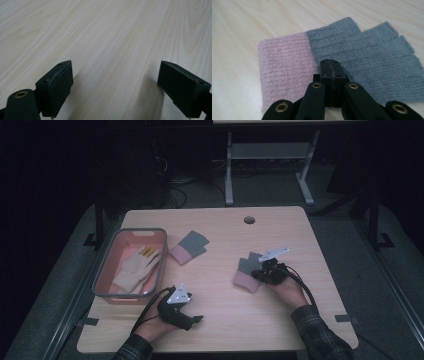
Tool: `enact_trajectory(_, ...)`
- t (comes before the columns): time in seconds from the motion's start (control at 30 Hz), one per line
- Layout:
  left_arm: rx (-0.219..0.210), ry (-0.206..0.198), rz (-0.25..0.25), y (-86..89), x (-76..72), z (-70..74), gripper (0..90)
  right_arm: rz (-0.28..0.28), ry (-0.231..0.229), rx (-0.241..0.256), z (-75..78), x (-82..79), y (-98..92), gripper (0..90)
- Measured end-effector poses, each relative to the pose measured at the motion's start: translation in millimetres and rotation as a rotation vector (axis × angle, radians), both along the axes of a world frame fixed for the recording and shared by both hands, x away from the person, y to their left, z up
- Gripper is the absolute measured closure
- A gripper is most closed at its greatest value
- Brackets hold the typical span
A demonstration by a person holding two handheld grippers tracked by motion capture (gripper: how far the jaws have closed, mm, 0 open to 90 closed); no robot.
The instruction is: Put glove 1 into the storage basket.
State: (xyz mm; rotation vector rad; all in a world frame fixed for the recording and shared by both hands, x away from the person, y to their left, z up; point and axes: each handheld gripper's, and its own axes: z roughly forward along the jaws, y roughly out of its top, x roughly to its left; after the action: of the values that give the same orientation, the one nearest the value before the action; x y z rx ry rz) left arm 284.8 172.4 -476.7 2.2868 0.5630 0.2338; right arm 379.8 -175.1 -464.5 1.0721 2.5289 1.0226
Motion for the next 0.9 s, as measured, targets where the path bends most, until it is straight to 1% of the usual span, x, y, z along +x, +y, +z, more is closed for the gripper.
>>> enact_trajectory(0.1, 0.0, 0.0, 0.0, 0.0, 0.0, 0.0, 12.3, 0.017, 0.013, -0.004, 1.3, -9.3, 1.0, 90.0)
enact_trajectory(0.17, 0.0, 0.0, 0.0, 0.0, 0.0, 0.0, 12.3, 0.025, 0.008, -0.008, 1.5, -14.8, 1.6, 90.0)
enact_trajectory(0.27, 0.001, -0.001, -0.001, 0.1, 0.1, 0.0, 12.3, 0.03, 0.024, -0.001, 1.8, -24.5, 1.3, 90.0)
enact_trajectory(0.33, 0.0, -0.001, 0.0, 0.0, 0.0, -0.1, 12.3, 0.036, 0.02, -0.011, 2.5, -30.7, 1.2, 90.0)
enact_trajectory(0.4, 0.0, 0.0, 0.0, 0.0, 0.0, -0.1, 12.3, 0.045, 0.023, -0.001, 1.9, -36.9, 0.1, 90.0)
enact_trajectory(0.43, -0.001, 0.0, 0.0, 0.0, 0.0, -0.1, 12.3, 0.041, 0.029, -0.002, 2.4, -40.9, 0.0, 90.0)
enact_trajectory(0.5, -0.001, 0.0, 0.0, 0.0, -0.1, -0.1, 12.3, 0.045, 0.028, -0.005, 2.7, -45.9, 0.1, 90.0)
enact_trajectory(0.57, -0.001, -0.001, 0.0, 0.0, 0.0, -0.1, 12.3, 0.043, 0.035, 0.009, 1.9, -52.7, 0.3, 90.0)
enact_trajectory(0.6, 0.0, -0.001, 0.0, 0.0, 0.0, -0.1, 12.3, 0.052, 0.031, 0.007, 1.8, -55.4, -0.1, 90.0)
enact_trajectory(0.67, 0.0, -0.001, 0.0, 0.0, 0.0, -0.1, 12.3, 0.054, 0.042, 0.001, 3.1, -62.4, 1.0, 90.0)
enact_trajectory(0.8, 0.001, -0.001, -0.001, 0.0, 0.1, 0.0, 12.3, 0.055, 0.055, 0.013, 2.9, -73.6, -0.1, 90.0)
enact_trajectory(0.87, 0.001, -0.001, -0.001, 0.0, 0.1, 0.0, 12.3, 0.064, 0.051, 0.005, 3.2, -78.0, -0.5, 90.0)
enact_trajectory(0.9, -0.001, -0.003, -0.001, 0.0, 0.1, -0.1, 12.3, 0.066, 0.054, 0.011, 3.1, -81.0, -0.4, 90.0)
